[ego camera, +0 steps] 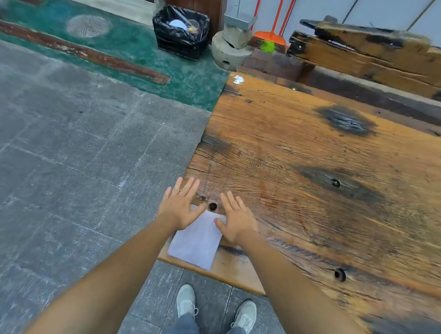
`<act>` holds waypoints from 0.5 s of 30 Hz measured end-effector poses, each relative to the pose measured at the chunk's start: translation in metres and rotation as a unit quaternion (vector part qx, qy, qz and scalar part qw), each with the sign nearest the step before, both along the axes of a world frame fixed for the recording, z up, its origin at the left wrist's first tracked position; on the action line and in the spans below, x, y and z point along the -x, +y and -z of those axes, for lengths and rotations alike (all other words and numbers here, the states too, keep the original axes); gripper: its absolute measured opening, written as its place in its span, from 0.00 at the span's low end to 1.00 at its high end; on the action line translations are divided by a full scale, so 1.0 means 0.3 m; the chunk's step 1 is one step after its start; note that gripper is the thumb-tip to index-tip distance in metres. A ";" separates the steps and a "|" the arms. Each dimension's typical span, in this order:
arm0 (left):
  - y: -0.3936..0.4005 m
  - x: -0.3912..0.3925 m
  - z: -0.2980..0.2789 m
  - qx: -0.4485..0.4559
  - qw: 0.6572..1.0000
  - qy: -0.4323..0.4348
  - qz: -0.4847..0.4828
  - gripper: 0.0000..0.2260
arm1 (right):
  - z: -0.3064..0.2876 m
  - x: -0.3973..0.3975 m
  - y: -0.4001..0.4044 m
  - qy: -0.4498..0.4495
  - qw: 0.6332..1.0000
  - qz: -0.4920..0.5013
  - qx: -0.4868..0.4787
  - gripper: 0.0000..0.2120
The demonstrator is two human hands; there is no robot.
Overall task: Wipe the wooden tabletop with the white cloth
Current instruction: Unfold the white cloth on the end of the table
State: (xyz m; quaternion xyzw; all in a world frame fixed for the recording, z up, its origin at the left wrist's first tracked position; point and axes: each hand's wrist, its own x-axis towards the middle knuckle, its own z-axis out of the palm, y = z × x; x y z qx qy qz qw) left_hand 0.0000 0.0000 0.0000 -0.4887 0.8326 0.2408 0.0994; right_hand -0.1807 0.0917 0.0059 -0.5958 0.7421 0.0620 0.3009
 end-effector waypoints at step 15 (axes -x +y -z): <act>0.074 -0.039 0.094 0.011 1.000 -0.006 -0.016 0.17 | 0.097 -0.059 0.096 0.021 0.995 0.084 0.040 0.19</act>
